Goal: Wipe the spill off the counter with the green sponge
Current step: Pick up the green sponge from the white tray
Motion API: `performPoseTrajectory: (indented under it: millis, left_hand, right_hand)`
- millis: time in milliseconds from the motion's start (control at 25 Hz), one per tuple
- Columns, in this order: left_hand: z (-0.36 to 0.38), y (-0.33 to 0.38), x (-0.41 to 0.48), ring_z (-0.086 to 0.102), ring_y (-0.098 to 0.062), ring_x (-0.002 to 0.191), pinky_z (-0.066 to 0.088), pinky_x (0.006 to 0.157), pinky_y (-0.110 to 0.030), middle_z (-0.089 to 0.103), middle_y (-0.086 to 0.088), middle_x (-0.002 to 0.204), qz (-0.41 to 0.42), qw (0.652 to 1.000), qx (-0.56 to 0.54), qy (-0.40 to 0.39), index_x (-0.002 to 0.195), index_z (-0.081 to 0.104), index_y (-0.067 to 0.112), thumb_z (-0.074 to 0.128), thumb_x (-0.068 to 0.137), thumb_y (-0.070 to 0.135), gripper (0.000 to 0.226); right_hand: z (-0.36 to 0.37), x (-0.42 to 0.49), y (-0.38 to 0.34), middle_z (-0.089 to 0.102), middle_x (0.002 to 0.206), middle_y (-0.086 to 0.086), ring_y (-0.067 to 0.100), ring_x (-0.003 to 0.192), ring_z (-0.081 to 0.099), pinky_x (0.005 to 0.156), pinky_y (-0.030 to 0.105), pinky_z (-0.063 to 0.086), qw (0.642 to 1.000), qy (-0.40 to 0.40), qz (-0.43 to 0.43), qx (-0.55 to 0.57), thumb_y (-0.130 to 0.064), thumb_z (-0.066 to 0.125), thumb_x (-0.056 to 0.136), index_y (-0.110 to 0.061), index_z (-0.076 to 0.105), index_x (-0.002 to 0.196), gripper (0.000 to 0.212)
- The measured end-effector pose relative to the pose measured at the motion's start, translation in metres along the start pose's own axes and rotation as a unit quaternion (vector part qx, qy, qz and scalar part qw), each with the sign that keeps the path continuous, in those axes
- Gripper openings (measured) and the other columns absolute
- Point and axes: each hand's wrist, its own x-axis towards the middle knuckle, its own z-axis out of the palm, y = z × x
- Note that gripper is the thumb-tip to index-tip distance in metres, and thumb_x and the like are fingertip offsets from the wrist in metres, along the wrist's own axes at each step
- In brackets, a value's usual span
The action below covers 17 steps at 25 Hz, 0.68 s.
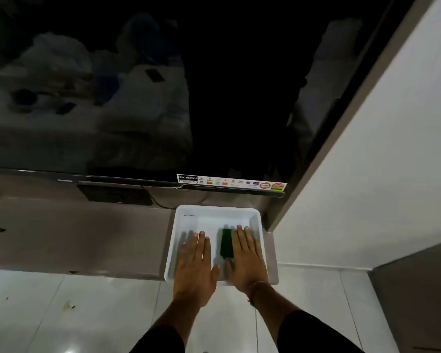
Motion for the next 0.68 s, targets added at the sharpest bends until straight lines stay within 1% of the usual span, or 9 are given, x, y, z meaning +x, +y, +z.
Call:
performPoseTrajectory:
  millis: [120, 160, 240, 360, 440, 520, 600, 640, 680]
  left_hand:
    - [0.009, -0.01, 0.026, -0.025, -0.037, 0.155, 0.002, 0.13, -0.055, -0.019, -0.017, 0.17, 0.003, 1.0, 0.001, 0.019, 0.162, -0.011, 0.008, 0.018, 0.107, 0.059, 0.08]
    - [0.013, -0.013, 0.034, -0.024, -0.037, 0.155, 0.001, 0.13, -0.055, -0.019, -0.017, 0.17, 0.011, 0.999, -0.003, 0.03, 0.162, -0.011, 0.009, 0.018, 0.107, 0.06, 0.08]
    - [0.017, -0.013, 0.043, -0.022, -0.037, 0.155, -0.004, 0.129, -0.055, -0.017, -0.018, 0.171, 0.03, 0.999, 0.022, 0.021, 0.162, -0.01, 0.01, 0.018, 0.107, 0.059, 0.079]
    - [0.021, -0.016, 0.052, -0.021, -0.036, 0.155, -0.012, 0.126, -0.053, -0.017, -0.017, 0.171, 0.035, 0.999, 0.031, 0.006, 0.162, -0.011, 0.01, 0.018, 0.107, 0.059, 0.079]
    - [0.02, -0.014, 0.054, -0.02, -0.035, 0.156, -0.014, 0.125, -0.052, -0.017, -0.017, 0.172, 0.035, 0.999, 0.039, -0.001, 0.162, -0.01, 0.01, 0.019, 0.107, 0.06, 0.08]
    - [0.016, -0.009, 0.052, -0.02, -0.035, 0.156, -0.013, 0.126, -0.053, -0.018, -0.015, 0.171, 0.038, 0.998, 0.046, -0.008, 0.162, -0.011, 0.01, 0.018, 0.107, 0.06, 0.08]
    - [0.005, 0.0, 0.04, -0.021, -0.034, 0.156, -0.016, 0.124, -0.052, -0.019, -0.014, 0.17, 0.044, 0.998, 0.034, -0.009, 0.162, -0.013, 0.01, 0.019, 0.107, 0.061, 0.081]
    - [-0.001, 0.007, 0.034, -0.019, -0.035, 0.156, -0.018, 0.123, -0.052, -0.016, -0.015, 0.17, 0.049, 0.999, 0.014, -0.001, 0.162, -0.01, 0.01, 0.023, 0.107, 0.061, 0.082]
    - [-0.009, 0.016, 0.026, -0.012, -0.037, 0.156, -0.016, 0.123, -0.054, -0.007, -0.016, 0.171, 0.065, 0.998, -0.005, 0.007, 0.163, -0.002, 0.009, 0.033, 0.107, 0.059, 0.083]
  right_hand:
    - [0.022, 0.028, 0.0, -0.006, 0.172, 0.002, 0.029, 0.159, -0.008, 0.128, 0.047, -0.002, 0.998, -0.055, 0.017, -0.036, -0.049, 0.05, 0.1, -0.019, -0.005, 0.162, 0.089]
    - [0.027, 0.034, 0.003, -0.009, 0.172, 0.002, 0.028, 0.158, -0.01, 0.128, 0.047, -0.003, 0.996, -0.08, 0.019, -0.043, -0.049, 0.051, 0.1, -0.018, -0.008, 0.161, 0.09]
    - [0.039, 0.036, 0.005, -0.012, 0.172, 0.002, 0.028, 0.158, -0.011, 0.129, 0.047, -0.001, 0.995, -0.094, 0.02, -0.039, -0.043, 0.05, 0.103, -0.017, -0.01, 0.161, 0.088]
    - [0.045, 0.038, 0.007, -0.012, 0.171, 0.001, 0.026, 0.159, -0.009, 0.127, 0.044, -0.005, 0.997, -0.071, 0.026, -0.029, -0.031, 0.051, 0.105, -0.017, -0.009, 0.161, 0.083]
    - [0.044, 0.039, 0.006, -0.009, 0.172, 0.002, 0.026, 0.159, -0.008, 0.126, 0.043, -0.005, 0.997, -0.061, 0.029, -0.031, -0.027, 0.053, 0.105, -0.017, -0.008, 0.161, 0.084]
    - [0.034, 0.036, 0.006, -0.004, 0.173, 0.003, 0.026, 0.159, -0.006, 0.124, 0.042, -0.004, 0.998, -0.046, 0.025, -0.019, -0.026, 0.053, 0.105, -0.018, -0.006, 0.161, 0.082]
    - [0.014, 0.024, 0.006, -0.006, 0.171, 0.0, 0.024, 0.158, -0.007, 0.123, 0.04, -0.003, 1.0, -0.022, 0.015, 0.004, -0.028, 0.055, 0.104, -0.019, -0.003, 0.161, 0.082]
    - [0.003, 0.015, 0.006, -0.007, 0.169, -0.003, 0.022, 0.156, -0.008, 0.123, 0.04, -0.002, 1.0, -0.004, 0.014, 0.021, -0.03, 0.057, 0.103, -0.02, -0.002, 0.162, 0.084]
    - [-0.009, 0.005, 0.007, -0.006, 0.168, -0.005, 0.019, 0.154, -0.008, 0.123, 0.04, 0.002, 0.999, 0.012, 0.016, 0.041, -0.031, 0.06, 0.101, -0.022, 0.001, 0.162, 0.085]
